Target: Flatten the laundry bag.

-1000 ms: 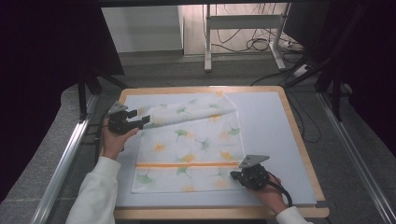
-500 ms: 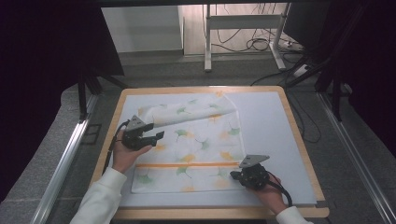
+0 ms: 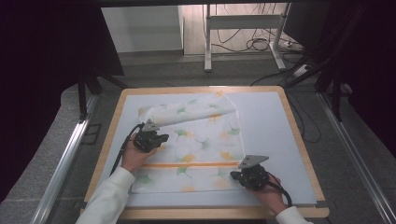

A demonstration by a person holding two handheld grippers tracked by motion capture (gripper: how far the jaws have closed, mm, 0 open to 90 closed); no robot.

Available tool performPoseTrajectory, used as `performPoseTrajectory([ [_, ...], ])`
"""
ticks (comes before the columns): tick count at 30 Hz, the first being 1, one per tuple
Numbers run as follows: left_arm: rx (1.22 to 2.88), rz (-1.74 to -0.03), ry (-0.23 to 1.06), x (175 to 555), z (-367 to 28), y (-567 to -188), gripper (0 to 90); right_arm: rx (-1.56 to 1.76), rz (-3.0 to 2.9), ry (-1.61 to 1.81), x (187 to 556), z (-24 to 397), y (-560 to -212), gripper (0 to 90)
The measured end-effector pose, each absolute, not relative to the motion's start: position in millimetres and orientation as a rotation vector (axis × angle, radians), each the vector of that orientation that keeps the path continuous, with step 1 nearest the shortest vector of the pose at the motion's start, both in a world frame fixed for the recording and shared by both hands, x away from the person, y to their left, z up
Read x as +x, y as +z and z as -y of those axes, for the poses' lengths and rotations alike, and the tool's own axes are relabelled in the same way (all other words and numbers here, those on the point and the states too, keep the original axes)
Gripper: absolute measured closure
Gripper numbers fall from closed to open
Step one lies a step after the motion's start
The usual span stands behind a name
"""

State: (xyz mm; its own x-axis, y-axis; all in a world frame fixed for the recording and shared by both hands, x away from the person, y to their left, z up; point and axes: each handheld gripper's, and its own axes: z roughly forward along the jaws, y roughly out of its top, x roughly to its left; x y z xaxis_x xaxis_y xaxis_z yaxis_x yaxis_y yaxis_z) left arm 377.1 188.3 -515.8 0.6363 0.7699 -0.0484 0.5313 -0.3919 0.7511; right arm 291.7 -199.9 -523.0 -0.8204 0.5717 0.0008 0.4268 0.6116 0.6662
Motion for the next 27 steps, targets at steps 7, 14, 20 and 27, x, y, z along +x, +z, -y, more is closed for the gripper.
performPoseTrajectory([
  [7,2.095,-1.055,0.418,397,-190,-524,90.0,0.827,-2.627,1.009,292,200,-523,89.5],
  [14,2.117,-1.086,0.421,417,-190,-534,89.9,0.813,-2.621,0.993,291,199,-523,89.5],
  [20,2.104,-1.095,0.422,427,-192,-535,89.9,0.817,-2.62,1.001,291,199,-523,89.5],
  [27,2.087,-1.132,0.43,444,-198,-537,90.0,0.825,-2.624,1.015,292,201,-524,89.5],
])
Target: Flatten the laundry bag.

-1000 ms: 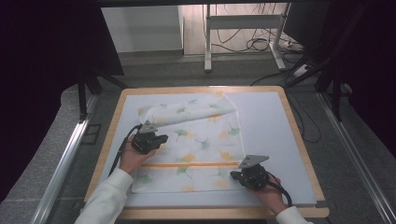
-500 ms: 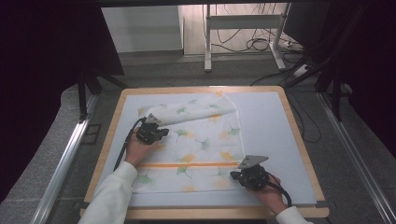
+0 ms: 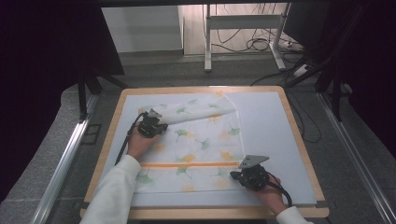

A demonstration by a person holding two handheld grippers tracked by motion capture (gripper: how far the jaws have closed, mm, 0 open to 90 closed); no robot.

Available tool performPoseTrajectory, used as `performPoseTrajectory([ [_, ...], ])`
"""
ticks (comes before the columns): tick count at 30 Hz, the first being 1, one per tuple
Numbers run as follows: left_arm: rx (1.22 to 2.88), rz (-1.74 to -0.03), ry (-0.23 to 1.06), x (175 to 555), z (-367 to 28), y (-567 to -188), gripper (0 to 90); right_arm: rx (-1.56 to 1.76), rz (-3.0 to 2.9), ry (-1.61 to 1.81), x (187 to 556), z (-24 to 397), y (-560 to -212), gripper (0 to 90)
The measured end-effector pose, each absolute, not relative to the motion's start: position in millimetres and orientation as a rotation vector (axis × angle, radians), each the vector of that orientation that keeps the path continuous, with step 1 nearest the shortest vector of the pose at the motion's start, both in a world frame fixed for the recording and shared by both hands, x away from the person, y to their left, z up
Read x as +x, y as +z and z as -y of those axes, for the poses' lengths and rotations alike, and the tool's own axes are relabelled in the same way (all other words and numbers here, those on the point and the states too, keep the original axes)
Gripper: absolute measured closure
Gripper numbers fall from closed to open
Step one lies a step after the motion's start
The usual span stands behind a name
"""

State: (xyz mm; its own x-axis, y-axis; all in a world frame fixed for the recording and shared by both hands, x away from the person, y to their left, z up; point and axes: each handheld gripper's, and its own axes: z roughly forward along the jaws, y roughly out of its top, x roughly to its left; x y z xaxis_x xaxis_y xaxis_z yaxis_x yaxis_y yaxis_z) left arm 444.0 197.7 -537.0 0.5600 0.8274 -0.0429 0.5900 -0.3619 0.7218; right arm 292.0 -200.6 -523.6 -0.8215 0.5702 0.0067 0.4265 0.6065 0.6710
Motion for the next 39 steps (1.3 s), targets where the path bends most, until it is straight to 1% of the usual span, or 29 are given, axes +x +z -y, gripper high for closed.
performPoseTrajectory([
  [7,2.057,-1.166,0.431,461,-203,-535,90.0,0.815,-2.624,1.003,292,200,-523,89.5],
  [9,2.082,-1.168,0.449,464,-202,-537,90.0,0.818,-2.624,1.005,292,200,-523,89.5],
  [12,2.072,-1.183,0.475,472,-202,-538,90.0,0.817,-2.625,1.006,292,200,-523,89.5],
  [16,2.038,-1.209,0.508,487,-202,-533,90.0,0.82,-2.626,1.009,292,200,-523,89.5],
  [19,2.015,-1.214,0.497,494,-202,-528,90.0,0.824,-2.626,1.015,292,201,-523,89.5],
  [21,1.994,-1.205,0.468,492,-203,-522,90.0,0.828,-2.628,1.016,292,201,-523,89.5],
  [26,2.043,-1.137,0.448,477,-200,-521,89.9,0.824,-2.631,1.016,293,201,-523,89.5],
  [33,2.059,-1.144,0.419,467,-204,-530,89.9,0.823,-2.629,1.009,292,200,-523,89.5],
  [36,2.068,-1.146,0.435,463,-206,-532,89.9,0.823,-2.632,1.012,293,201,-523,89.5],
  [39,2.066,-1.165,0.455,469,-205,-535,89.9,0.823,-2.631,1.012,293,201,-523,89.5],
])
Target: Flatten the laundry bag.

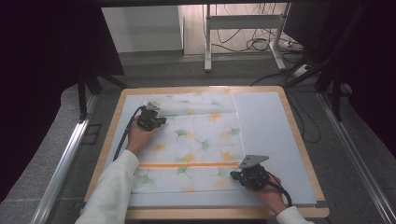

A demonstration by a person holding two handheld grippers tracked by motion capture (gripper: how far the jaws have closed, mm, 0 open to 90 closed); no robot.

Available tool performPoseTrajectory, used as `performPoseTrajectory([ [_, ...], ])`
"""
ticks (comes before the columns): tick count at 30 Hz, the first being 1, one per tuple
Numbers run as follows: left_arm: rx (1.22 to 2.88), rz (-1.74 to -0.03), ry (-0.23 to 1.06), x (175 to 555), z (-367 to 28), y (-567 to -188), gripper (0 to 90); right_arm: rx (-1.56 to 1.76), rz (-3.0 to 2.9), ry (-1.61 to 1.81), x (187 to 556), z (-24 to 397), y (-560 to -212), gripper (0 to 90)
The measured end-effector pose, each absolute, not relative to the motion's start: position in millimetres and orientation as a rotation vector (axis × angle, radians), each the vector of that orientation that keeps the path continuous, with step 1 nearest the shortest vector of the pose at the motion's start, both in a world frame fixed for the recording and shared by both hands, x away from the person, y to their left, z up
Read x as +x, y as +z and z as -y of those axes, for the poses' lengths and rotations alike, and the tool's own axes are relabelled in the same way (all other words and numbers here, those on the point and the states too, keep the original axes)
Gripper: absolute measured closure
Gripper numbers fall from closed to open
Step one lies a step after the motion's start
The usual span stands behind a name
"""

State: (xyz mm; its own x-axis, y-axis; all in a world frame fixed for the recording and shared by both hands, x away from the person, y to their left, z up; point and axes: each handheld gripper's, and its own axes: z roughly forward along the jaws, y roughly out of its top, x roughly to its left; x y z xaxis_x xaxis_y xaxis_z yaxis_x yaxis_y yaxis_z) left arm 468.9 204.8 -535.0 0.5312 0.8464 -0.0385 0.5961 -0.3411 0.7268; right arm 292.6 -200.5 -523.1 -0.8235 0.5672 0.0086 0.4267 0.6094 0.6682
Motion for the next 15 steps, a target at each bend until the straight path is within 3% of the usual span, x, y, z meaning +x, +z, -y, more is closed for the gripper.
performPoseTrajectory([
  [8,2.018,-1.289,0.493,504,-203,-542,90.0,0.833,-2.632,1.022,293,201,-523,89.5],
  [15,1.992,-1.288,0.508,505,-200,-534,90.0,0.833,-2.629,1.026,293,202,-524,89.5],
])
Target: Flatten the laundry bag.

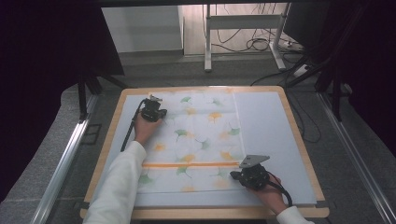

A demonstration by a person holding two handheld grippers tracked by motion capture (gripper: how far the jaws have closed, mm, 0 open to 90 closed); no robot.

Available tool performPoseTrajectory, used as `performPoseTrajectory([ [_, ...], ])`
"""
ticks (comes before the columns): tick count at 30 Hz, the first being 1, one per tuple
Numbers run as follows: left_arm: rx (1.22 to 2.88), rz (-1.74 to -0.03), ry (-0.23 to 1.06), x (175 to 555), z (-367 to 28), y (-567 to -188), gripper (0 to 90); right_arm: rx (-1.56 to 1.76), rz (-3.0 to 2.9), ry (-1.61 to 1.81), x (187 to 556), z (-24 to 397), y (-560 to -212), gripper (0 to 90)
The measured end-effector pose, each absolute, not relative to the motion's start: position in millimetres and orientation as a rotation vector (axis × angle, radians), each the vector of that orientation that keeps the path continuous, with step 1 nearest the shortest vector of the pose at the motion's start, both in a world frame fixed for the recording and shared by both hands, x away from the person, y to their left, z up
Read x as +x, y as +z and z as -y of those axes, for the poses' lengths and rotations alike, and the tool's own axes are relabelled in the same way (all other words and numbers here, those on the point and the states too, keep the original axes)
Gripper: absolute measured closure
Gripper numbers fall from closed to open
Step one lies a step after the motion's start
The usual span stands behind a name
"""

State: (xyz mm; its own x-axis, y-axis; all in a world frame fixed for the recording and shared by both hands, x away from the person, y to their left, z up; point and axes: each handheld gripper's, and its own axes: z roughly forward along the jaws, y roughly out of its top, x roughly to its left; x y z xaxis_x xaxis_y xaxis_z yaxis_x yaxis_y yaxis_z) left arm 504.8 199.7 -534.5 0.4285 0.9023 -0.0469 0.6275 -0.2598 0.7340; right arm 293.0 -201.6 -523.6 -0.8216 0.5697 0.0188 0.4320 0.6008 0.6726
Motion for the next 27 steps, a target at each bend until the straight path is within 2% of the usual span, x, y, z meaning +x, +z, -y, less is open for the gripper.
performPoseTrajectory([
  [5,1.994,-1.239,0.487,488,-199,-523,90.0,0.825,-2.629,1.015,292,201,-523,89.5],
  [20,1.95,-1.105,0.452,404,-201,-508,89.7,0.813,-2.636,1.008,293,201,-523,89.5],
  [24,1.946,-1.092,0.437,389,-201,-507,86.7,0.809,-2.639,1.011,293,201,-523,89.5],
  [27,1.92,-1.099,0.41,379,-204,-503,81.3,0.809,-2.638,1.002,293,200,-522,89.5],
])
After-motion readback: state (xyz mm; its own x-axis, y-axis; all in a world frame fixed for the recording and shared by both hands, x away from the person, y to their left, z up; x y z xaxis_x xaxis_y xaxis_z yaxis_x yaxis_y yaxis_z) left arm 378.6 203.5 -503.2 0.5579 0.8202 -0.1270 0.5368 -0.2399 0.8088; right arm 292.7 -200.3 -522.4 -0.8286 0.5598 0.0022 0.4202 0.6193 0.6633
